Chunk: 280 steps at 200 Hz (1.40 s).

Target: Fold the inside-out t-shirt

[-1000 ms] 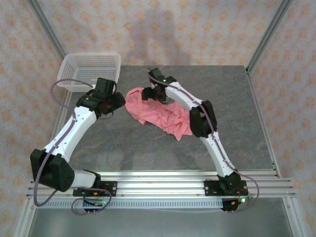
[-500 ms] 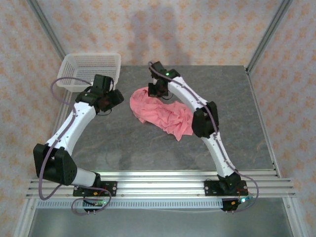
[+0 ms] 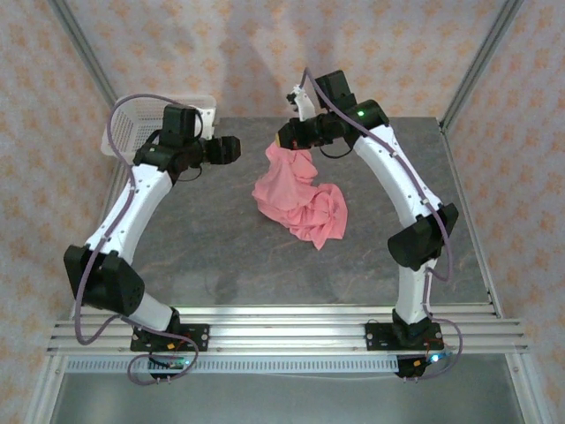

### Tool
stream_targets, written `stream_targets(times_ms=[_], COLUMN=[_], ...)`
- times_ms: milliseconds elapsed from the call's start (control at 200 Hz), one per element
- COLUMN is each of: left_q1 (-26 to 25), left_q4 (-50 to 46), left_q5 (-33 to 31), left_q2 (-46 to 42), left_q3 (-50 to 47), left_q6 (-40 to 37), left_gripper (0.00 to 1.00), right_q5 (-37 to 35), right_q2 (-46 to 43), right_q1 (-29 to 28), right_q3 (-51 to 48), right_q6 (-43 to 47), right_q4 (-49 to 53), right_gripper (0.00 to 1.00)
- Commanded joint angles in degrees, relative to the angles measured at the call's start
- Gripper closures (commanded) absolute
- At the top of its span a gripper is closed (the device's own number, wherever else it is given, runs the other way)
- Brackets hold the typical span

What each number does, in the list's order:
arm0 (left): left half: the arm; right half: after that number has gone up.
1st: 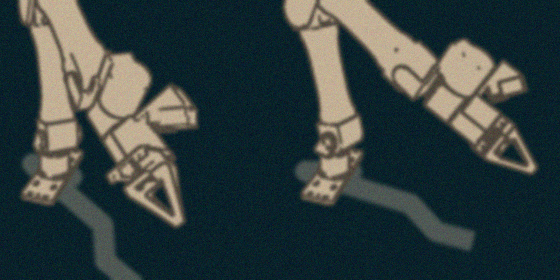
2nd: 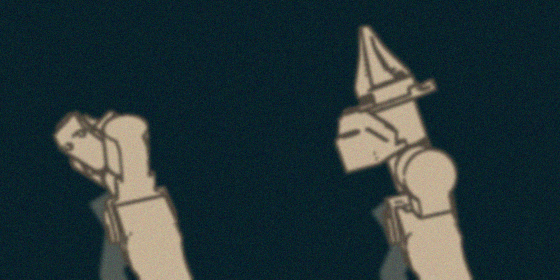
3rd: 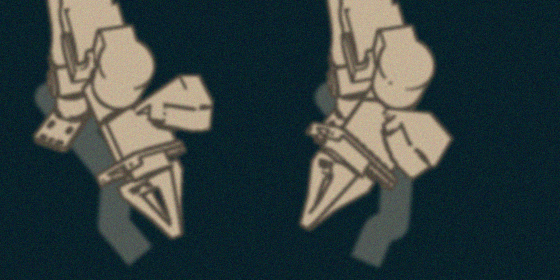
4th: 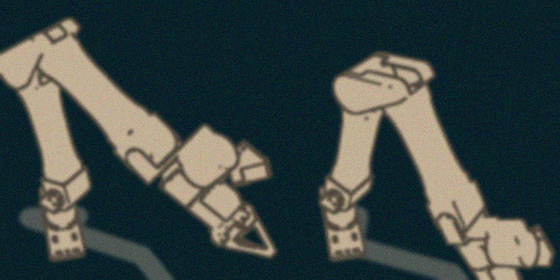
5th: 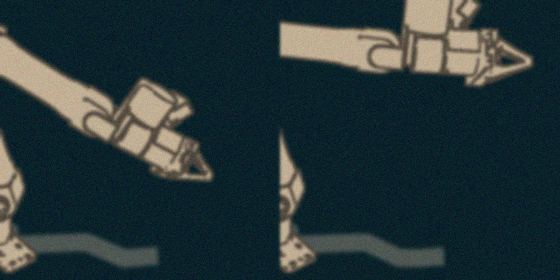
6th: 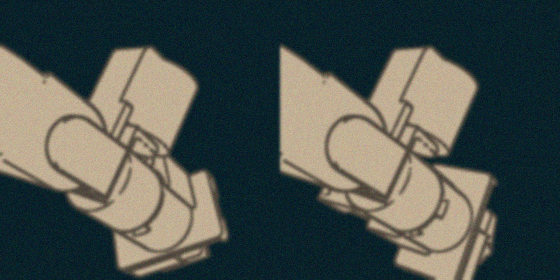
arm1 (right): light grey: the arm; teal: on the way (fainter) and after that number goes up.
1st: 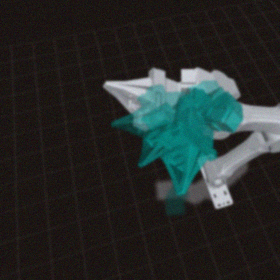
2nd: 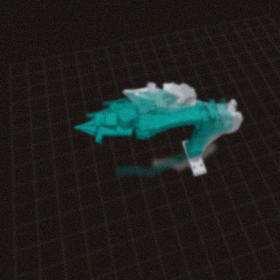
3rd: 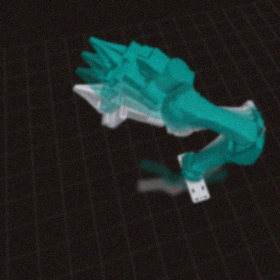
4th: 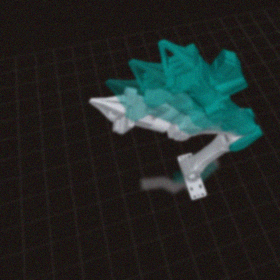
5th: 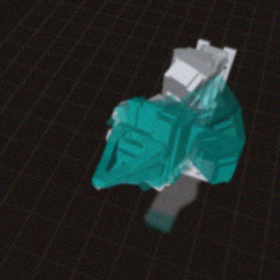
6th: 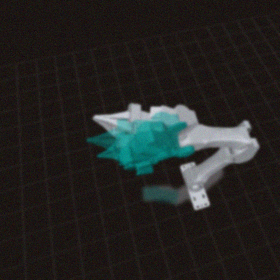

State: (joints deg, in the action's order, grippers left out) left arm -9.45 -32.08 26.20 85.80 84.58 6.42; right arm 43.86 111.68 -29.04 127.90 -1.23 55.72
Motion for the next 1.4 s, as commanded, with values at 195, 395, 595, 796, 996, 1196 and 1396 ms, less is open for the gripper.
stream_targets(times_ms=[195,395,595,796,996,1196,1396], left_q1=[-7.1,-7.1,-7.5,-7.6,-6.0,-3.5,-1.1], left_q4=[3.7,12.5,9.5,12.2,6.5,6.1,6.3], left_q5=[2.0,-10.7,-11.7,-18.8,-21.3,-19.3,-18.4], left_q2=[-9.0,-16.1,-9.0,-8.8,-3.2,-1.8,-2.0], left_q3=[-10.7,-21.3,-18.0,-22.2,-16.6,-15.2,-16.4], left_q6=[-9.7,-2.5,6.6,13.8,18.0,19.4,20.9], left_gripper=[0.3,0.29,0.29,0.29,0.29,0.29,0.29], right_q5=[6.0,3.9,-14.7,-17.9,-9.6,-12.2,-26.1], right_q2=[1.1,6.8,0.3,5.8,13.9,20.2,31.0], right_q1=[0.1,-2.1,1.6,2.0,-3.5,-8.2,-8.8], right_q3=[-9.3,-5.5,-16.8,-20.7,-14.3,-4.7,13.2], right_q6=[-4.2,-3.1,-11.8,-17.0,-16.8,-14.9,-12.3], right_q4=[-14.4,-6.9,-14.4,-17.3,-17.2,-12.6,-0.9], right_gripper=[1.0,0.65,0.5,0.52,0.44,0.4,0.69])
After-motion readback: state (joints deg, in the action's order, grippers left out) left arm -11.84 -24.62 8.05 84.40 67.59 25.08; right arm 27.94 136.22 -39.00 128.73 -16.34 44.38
